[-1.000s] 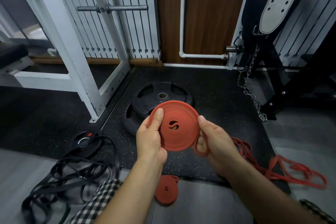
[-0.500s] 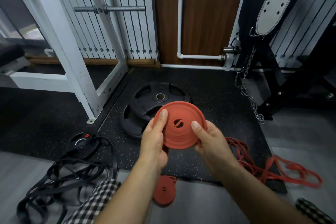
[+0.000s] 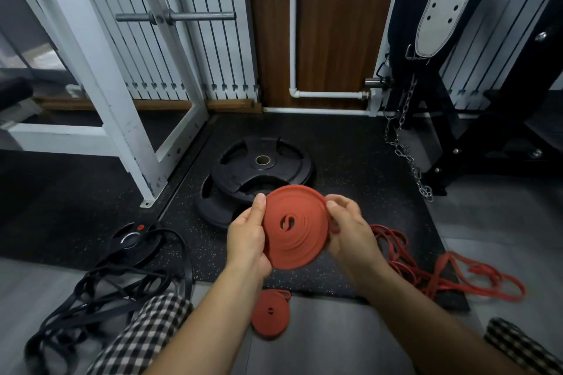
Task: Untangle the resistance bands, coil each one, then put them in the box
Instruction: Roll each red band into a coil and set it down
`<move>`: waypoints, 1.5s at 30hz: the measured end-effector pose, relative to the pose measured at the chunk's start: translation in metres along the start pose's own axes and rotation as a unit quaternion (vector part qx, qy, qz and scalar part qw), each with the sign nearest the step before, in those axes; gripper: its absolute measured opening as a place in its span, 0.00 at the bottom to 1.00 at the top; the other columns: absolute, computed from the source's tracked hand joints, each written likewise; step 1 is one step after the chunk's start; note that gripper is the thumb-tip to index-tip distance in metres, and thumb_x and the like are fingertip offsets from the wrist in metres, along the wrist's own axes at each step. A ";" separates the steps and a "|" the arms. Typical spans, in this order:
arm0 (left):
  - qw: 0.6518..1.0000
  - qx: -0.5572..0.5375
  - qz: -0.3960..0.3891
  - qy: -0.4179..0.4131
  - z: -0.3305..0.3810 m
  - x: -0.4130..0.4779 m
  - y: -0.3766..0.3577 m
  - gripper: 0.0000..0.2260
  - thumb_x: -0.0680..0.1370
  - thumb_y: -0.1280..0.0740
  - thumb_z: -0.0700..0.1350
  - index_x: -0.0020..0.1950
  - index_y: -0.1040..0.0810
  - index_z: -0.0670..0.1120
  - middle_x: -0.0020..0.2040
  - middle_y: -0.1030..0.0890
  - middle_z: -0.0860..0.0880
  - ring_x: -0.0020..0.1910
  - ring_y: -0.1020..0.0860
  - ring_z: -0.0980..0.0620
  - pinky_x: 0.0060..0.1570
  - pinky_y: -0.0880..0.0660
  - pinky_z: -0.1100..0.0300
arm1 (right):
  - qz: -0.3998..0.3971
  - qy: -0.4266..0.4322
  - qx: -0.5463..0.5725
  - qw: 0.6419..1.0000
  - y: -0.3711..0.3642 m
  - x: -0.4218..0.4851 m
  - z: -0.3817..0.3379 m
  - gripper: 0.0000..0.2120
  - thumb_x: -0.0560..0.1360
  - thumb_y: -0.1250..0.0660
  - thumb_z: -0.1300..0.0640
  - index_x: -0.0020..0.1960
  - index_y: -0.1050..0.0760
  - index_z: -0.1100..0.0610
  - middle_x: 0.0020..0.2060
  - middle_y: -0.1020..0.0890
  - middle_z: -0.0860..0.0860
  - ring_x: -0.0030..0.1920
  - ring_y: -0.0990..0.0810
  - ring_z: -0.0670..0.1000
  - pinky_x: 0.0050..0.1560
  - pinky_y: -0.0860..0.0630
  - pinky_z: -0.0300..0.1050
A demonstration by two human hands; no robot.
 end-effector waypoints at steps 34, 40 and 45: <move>0.913 0.325 -0.149 -0.196 0.034 -0.010 -0.009 0.05 0.74 0.31 0.45 0.39 0.18 0.47 0.36 0.17 0.51 0.36 0.21 0.55 0.43 0.25 0.59 | -0.192 0.151 -0.459 0.854 -0.005 0.008 -0.017 0.10 0.78 0.40 0.49 0.57 0.24 0.48 0.46 0.19 0.45 0.46 0.21 0.44 0.51 0.23 0.47; 0.937 0.278 -0.102 -0.184 0.035 -0.003 0.006 0.08 0.74 0.31 0.46 0.38 0.18 0.45 0.37 0.17 0.45 0.38 0.20 0.48 0.46 0.23 0.48 | -0.187 0.075 -0.339 0.919 0.006 0.004 -0.009 0.08 0.78 0.38 0.57 0.54 0.24 0.47 0.30 0.21 0.45 0.31 0.24 0.39 0.37 0.24 0.41; 0.947 0.241 -0.080 -0.195 0.039 -0.003 0.010 0.07 0.74 0.31 0.46 0.36 0.18 0.49 0.37 0.17 0.49 0.40 0.19 0.49 0.46 0.23 0.50 | -0.173 0.056 -0.280 0.943 0.001 0.000 -0.003 0.06 0.76 0.36 0.54 0.51 0.23 0.46 0.36 0.19 0.46 0.36 0.23 0.42 0.40 0.26 0.40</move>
Point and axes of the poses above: each hand's wrist, its own x-axis towards the middle knuckle, its own y-axis out of the back of the hand, z = x × y, the point moved 8 cm from there along x, towards the middle knuckle
